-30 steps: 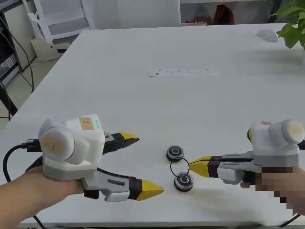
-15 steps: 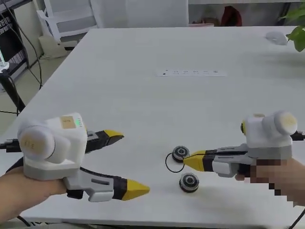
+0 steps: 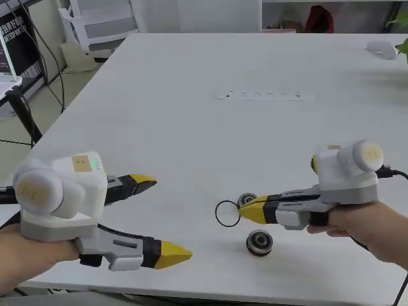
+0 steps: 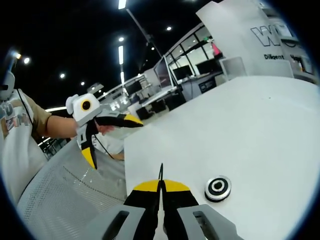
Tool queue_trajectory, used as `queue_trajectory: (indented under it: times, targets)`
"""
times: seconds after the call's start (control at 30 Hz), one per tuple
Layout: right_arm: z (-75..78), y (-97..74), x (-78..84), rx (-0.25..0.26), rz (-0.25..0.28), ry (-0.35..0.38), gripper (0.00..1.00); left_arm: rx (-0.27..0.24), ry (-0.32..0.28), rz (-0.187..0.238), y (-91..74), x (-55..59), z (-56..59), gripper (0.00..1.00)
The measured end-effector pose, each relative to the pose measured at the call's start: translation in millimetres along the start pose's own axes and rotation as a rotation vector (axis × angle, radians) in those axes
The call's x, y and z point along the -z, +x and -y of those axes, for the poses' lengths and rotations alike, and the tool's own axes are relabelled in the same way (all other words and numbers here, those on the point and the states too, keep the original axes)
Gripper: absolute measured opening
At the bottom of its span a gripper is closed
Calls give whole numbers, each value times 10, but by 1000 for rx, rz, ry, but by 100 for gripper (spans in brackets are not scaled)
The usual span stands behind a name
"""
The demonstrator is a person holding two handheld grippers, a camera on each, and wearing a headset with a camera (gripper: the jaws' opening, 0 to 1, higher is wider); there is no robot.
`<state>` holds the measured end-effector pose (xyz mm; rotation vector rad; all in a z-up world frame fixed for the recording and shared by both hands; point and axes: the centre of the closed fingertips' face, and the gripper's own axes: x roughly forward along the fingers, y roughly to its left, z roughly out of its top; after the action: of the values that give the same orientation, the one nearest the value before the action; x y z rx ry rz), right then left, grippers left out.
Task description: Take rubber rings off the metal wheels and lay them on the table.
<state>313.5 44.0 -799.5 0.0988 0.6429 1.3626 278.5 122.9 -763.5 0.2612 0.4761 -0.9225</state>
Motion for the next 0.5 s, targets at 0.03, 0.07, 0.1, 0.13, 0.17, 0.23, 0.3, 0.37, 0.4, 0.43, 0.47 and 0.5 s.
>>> queue_trajectory:
  times: [0.03, 0.07, 0.1, 0.13, 0.17, 0.23, 0.3, 0.37, 0.4, 0.43, 0.47, 0.5]
  targets:
    - [-7, 15, 7, -2, -5, -1, 0, -2, -3, 0, -6, 6, -5, 86]
    - [-7, 37, 24, -4, -14, -4, 0, -4, -4, -1, -15, 16, -15, 87]
    - [-9, 51, 35, -5, -19, -4, 0, -5, -5, -1, -20, 21, -18, 87]
    - [-12, 65, 46, -7, -25, -7, 0, -7, -6, -3, -27, 31, -24, 87]
    - [-14, 85, 64, -10, -34, -10, 0, -8, -7, -4, -31, 38, -27, 87]
    - [-11, 115, 91, -14, -46, -13, 0, -11, -10, -4, -37, 49, -33, 87]
    - [-34, 163, 123, -19, -63, -19, 0, -12, -14, -4, -40, 59, -35, 87]
    - [-45, 194, 149, -19, -77, -23, 0, -13, -14, -4, -41, 68, -36, 87]
    - [-47, 209, 167, -19, -84, -24, 0, -13, -14, -4, -42, 70, -37, 87]
    - [-48, 231, 191, -17, -95, -25, 0, -13, -16, -4, -42, 70, -36, 87]
    - [-43, 245, 213, -15, -103, -28, 0, -14, -16, -4, -43, 70, -37, 87]
    - [-31, 257, 240, -15, -109, -29, 0, -15, -16, -4, -43, 71, -40, 87]
